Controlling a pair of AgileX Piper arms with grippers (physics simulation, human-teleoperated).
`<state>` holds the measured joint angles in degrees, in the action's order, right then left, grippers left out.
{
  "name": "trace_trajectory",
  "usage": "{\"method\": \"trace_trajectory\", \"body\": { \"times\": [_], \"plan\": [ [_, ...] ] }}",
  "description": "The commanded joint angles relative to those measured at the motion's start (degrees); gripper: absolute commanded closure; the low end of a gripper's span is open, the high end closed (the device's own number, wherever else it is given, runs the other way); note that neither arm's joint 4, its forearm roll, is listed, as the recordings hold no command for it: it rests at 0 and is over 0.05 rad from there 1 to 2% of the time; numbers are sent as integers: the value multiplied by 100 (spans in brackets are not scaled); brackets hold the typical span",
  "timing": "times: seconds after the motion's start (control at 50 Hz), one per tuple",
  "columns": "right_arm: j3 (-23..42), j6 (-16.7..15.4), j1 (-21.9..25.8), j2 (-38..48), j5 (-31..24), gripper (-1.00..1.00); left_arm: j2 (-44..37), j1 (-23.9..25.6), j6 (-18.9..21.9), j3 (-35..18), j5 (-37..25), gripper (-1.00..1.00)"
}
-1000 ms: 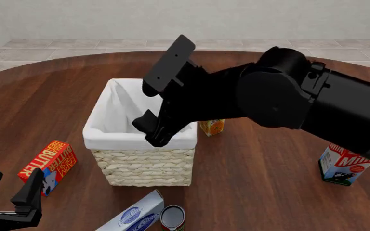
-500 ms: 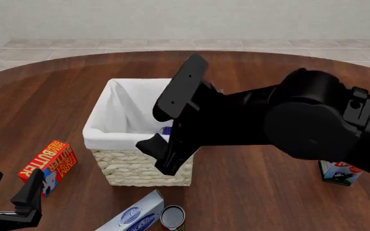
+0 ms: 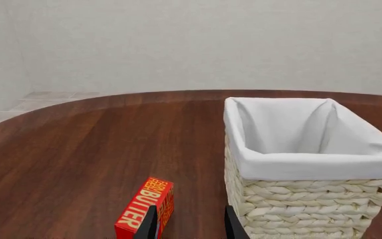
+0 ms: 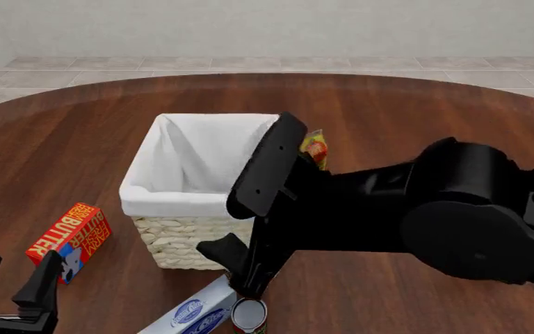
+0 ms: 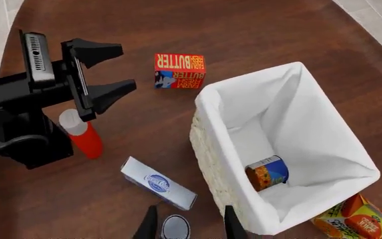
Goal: Pick up the alphabet soup and the tomato sauce, and put them in the basket.
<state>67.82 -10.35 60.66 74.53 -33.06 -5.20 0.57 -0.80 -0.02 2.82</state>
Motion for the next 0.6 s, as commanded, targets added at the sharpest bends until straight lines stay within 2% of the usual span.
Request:
{"method": "trace_trajectory", "body": {
  "times": [0.02, 0.18, 0.6],
  "plan": [
    [-266, 151, 102, -104, 105, -100, 82, 2, -3, 0, -84, -100],
    [-534, 281, 108, -196, 230, -100, -170, 6, -5, 0, 166, -100],
    [-1268, 745, 344, -285, 635, -100, -29, 6, 3, 0, 27, -100]
  ]
}}
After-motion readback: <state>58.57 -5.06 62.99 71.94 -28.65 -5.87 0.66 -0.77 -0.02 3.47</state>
